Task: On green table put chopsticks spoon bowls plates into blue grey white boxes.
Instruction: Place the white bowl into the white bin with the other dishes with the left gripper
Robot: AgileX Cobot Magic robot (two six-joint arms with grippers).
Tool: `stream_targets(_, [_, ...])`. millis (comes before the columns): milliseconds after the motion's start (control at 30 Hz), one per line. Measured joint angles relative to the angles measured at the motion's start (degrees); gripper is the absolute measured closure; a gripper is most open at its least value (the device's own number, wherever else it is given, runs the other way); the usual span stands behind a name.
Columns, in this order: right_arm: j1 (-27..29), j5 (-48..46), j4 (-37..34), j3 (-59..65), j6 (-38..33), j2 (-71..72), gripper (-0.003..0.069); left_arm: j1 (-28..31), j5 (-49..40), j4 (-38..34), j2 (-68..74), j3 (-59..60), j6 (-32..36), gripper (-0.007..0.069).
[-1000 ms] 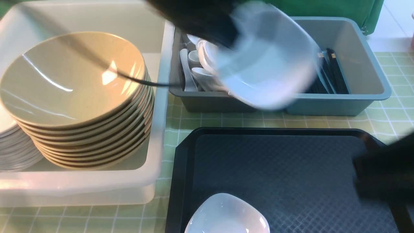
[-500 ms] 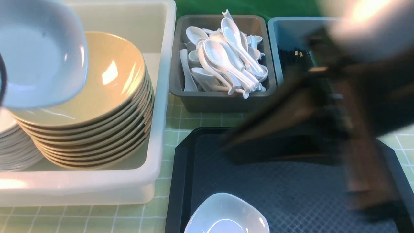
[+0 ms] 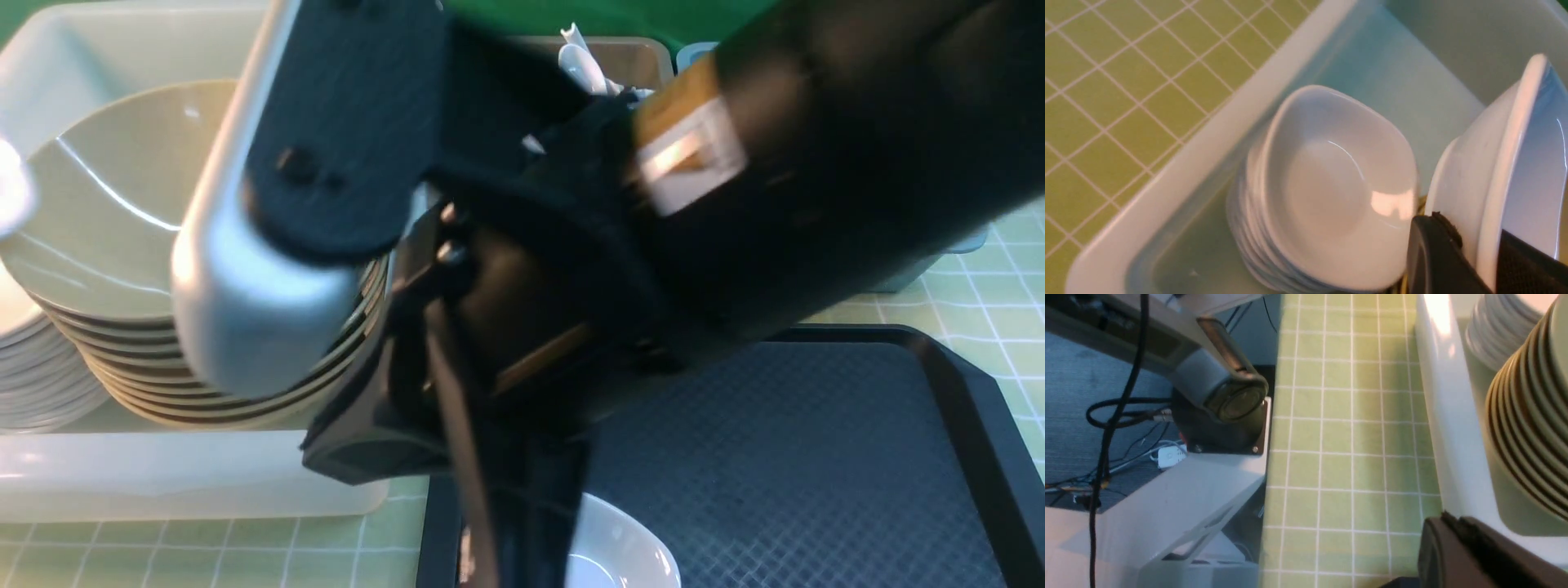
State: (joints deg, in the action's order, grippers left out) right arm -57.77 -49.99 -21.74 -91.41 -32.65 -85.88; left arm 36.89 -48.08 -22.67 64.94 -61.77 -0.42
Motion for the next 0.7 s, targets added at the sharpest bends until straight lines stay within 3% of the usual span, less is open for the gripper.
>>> stream_targets(233, [0.0,1.9,0.0,0.0,1.1,-1.3,0.0615,2.6,0.8,0.2,5.0,0.4,-1.8,0.0609])
stream_targets(467, [0.0,8.3,-0.1,0.0,10.2,-2.2,0.0612,2.5,1.3,0.2,10.8,2.4,-5.3,0.0595])
stream_targets(700, [0.0,8.4,-0.1,0.0,12.0,-3.6,0.0612,2.5,2.4,0.2,13.9,2.4,-6.3,0.0378])
